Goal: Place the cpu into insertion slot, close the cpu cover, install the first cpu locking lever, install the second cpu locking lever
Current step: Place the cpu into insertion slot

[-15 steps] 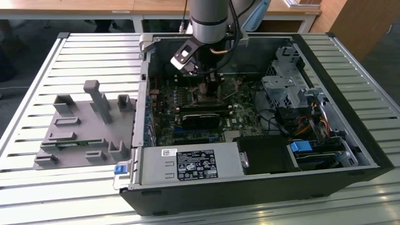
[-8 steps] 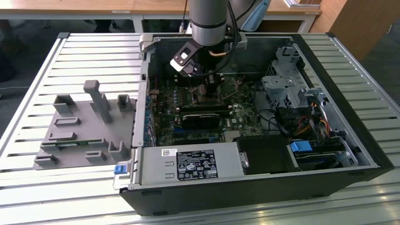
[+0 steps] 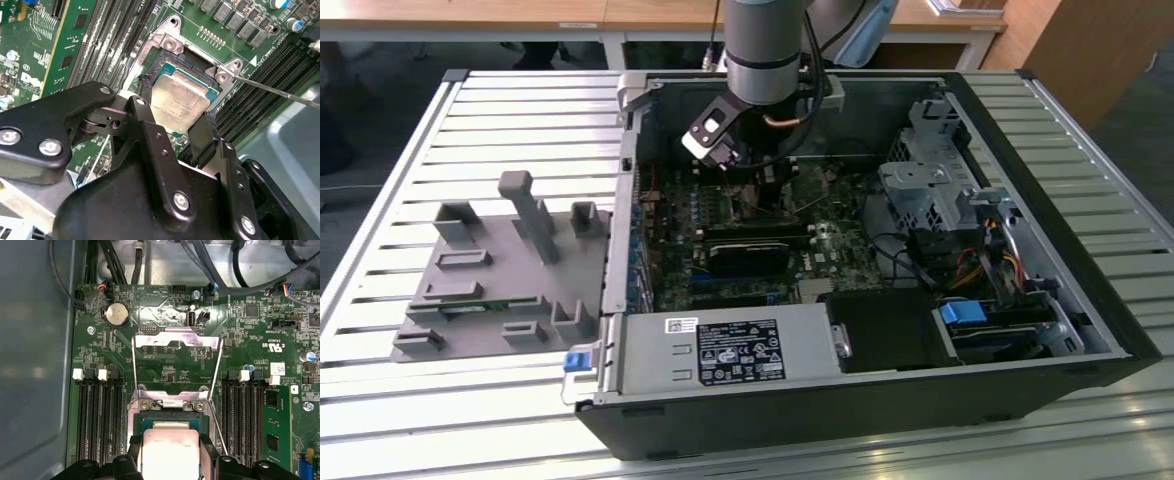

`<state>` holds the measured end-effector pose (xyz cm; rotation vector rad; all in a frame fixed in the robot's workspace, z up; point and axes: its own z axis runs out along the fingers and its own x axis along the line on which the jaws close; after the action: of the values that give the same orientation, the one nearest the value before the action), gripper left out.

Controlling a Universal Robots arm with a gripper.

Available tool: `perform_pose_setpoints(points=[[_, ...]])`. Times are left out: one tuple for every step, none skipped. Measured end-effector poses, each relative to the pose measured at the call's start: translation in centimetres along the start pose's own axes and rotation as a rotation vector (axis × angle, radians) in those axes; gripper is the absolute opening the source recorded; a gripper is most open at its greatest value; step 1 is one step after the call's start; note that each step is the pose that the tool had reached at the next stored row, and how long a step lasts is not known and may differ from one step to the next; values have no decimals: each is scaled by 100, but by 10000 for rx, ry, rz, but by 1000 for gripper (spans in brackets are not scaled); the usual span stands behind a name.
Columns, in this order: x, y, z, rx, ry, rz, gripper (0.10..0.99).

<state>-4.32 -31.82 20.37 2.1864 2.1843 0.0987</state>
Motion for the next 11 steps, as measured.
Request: perform_pose_setpoints(points=[[0, -2, 9, 1, 0, 4, 541], [1, -3, 18, 2, -2, 7, 541], [1, -5, 27, 2, -1, 14, 541], [1, -6, 36, 3, -2, 23, 541], [0, -7, 44, 5, -3, 33, 541], [0, -7, 51, 6, -3, 41, 541], [0, -8, 57, 7, -4, 48, 541], [0, -9, 63, 9, -5, 53, 541], [0, -9, 69, 12, -5, 56, 541], [0, -10, 74, 14, -5, 59, 541], [0, -10, 79, 16, -6, 61, 541]])
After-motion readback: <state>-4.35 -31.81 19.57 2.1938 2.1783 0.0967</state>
